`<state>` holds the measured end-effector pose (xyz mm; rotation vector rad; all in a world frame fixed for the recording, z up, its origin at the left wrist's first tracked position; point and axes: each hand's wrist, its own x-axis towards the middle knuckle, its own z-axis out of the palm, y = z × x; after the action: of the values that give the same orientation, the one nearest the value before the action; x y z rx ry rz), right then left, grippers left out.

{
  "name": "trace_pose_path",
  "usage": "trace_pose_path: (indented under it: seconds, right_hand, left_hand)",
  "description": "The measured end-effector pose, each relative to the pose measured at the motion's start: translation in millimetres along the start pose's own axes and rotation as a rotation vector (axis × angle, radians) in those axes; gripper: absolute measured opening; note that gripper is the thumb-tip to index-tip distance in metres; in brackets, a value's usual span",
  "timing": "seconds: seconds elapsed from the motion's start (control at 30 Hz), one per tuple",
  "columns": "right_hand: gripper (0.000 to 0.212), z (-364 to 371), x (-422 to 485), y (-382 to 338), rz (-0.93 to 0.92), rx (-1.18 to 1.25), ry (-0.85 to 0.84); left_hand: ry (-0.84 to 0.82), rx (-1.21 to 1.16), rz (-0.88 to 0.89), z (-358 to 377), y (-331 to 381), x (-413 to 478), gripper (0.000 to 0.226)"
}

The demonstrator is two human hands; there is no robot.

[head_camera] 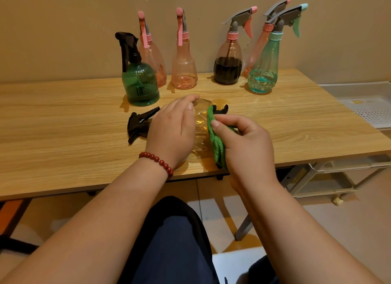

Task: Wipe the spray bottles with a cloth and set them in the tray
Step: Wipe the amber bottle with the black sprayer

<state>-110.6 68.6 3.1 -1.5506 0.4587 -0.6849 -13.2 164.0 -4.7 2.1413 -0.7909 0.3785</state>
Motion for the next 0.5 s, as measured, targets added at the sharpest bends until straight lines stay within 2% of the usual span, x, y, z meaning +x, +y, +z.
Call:
trace_pose_path:
  seconds: [0.2, 0.27, 0.37, 0.5]
  right_hand:
    - [0.009, -9.1, 1.7, 8.8, -0.001, -0.337, -0.027]
    - [0.011, -9.3, 2.5, 5.4, -0.018, -0.304, -0.031]
    - [0.017, -6.8, -0.9, -1.7, -0.077, -0.122, -0.058]
    - [0.013, -9.7, -0.8, 6.3, -0.087, -0.206, -0.059]
  left_hand:
    - [0.015, 0.002, 0.017, 1.4, 0.3, -0.7, 0.053]
    - [0.017, -0.002, 0.019, 1.1, 0.3, -0.5, 0.055]
    - [0.015, -0.002, 0.012, 1.0, 0.2, -0.3, 0.054]
    - [0.018, -0.011, 0.016, 1.1, 0.0, -0.8, 0.058]
